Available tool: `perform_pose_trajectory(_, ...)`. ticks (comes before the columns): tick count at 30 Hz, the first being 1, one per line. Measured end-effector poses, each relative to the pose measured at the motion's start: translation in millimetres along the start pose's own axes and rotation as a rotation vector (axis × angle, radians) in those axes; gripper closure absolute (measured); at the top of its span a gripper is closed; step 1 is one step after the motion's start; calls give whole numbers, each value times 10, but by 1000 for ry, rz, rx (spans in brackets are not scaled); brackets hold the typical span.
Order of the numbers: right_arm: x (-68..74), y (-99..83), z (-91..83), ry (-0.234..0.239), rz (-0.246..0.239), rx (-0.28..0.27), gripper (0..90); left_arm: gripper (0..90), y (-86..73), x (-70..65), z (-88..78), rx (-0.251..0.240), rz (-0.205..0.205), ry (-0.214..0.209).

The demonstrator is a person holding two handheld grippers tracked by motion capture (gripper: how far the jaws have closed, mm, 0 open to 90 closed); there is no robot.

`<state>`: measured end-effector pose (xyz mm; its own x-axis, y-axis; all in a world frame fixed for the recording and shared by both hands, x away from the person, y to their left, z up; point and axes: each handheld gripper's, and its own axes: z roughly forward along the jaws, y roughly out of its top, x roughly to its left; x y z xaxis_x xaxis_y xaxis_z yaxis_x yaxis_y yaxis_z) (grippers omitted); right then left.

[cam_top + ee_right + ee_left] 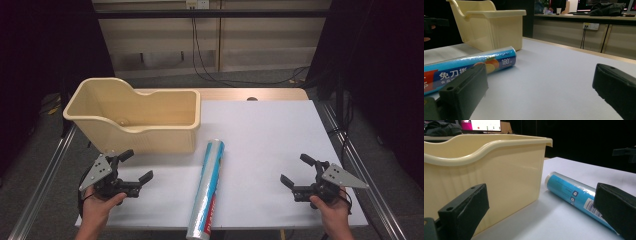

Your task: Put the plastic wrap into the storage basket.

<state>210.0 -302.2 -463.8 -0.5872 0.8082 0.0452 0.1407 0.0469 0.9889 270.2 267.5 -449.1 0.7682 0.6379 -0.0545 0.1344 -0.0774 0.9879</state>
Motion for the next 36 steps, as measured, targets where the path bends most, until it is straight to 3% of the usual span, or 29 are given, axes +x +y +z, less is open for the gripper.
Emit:
perform_pose_trajectory(23,10,22,6,2,-10,-13,0,0,156,-164,154,26,-52,-32)
perform_pose_trajectory(36,1,9,22,3,-8,-7,0,0,224,-223,285,72,-69,-59)
